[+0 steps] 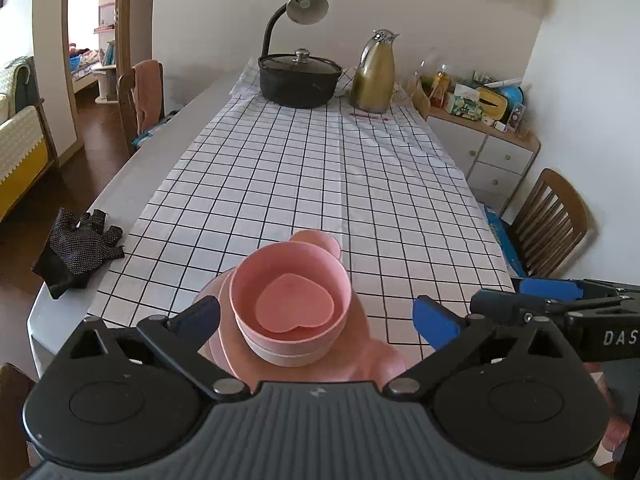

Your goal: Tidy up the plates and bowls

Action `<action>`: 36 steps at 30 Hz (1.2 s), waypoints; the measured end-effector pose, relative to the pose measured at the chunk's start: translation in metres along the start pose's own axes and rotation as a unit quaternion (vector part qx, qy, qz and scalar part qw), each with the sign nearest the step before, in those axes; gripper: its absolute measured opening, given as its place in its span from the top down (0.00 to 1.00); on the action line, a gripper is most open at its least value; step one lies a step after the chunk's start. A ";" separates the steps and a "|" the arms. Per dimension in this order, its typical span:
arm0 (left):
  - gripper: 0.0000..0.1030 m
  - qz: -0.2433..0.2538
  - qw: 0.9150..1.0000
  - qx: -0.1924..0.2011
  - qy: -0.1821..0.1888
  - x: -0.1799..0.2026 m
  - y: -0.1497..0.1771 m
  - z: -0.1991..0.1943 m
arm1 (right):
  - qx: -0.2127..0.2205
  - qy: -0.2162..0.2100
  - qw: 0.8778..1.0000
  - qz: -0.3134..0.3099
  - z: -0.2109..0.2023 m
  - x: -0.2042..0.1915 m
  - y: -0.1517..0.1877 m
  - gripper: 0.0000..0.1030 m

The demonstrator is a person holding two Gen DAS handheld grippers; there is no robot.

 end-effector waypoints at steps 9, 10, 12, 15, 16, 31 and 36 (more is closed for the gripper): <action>0.00 -0.014 1.000 -0.016 -0.001 0.010 0.016 -0.007 | 0.038 0.027 0.998 -0.036 -0.019 -0.002 0.016 0.01; 0.00 -0.016 1.000 -0.017 0.000 0.010 0.018 -0.008 | 0.040 0.030 0.998 -0.038 -0.021 -0.002 0.018 0.01; 0.00 -0.021 1.000 -0.015 -0.004 0.010 0.021 -0.010 | 0.044 0.033 0.998 -0.044 -0.024 -0.004 0.021 0.01; 0.00 -0.029 0.999 -0.011 -0.009 0.007 0.021 -0.013 | 0.046 0.042 0.997 -0.045 -0.027 -0.004 0.025 0.01; 0.00 -0.033 0.999 -0.010 -0.011 0.005 0.021 -0.013 | 0.045 0.046 0.997 -0.040 -0.028 -0.003 0.026 0.01; 0.00 -0.035 0.999 -0.013 -0.023 0.006 0.022 -0.015 | 0.047 0.069 0.996 -0.023 -0.027 0.004 0.027 0.01; 0.00 -0.034 0.999 -0.014 -0.023 0.008 0.022 -0.015 | 0.050 0.063 0.997 -0.018 -0.028 0.006 0.026 0.01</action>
Point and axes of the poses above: each gripper's, at about its wrist camera, not at the fingertips, and z roughly the way its jaws point, x to its right, y to its underside, the point moved 7 cm from there along z, roughly the way its jaws point, and after that the axes turned 4 degrees about z, right-handed, at the moved point
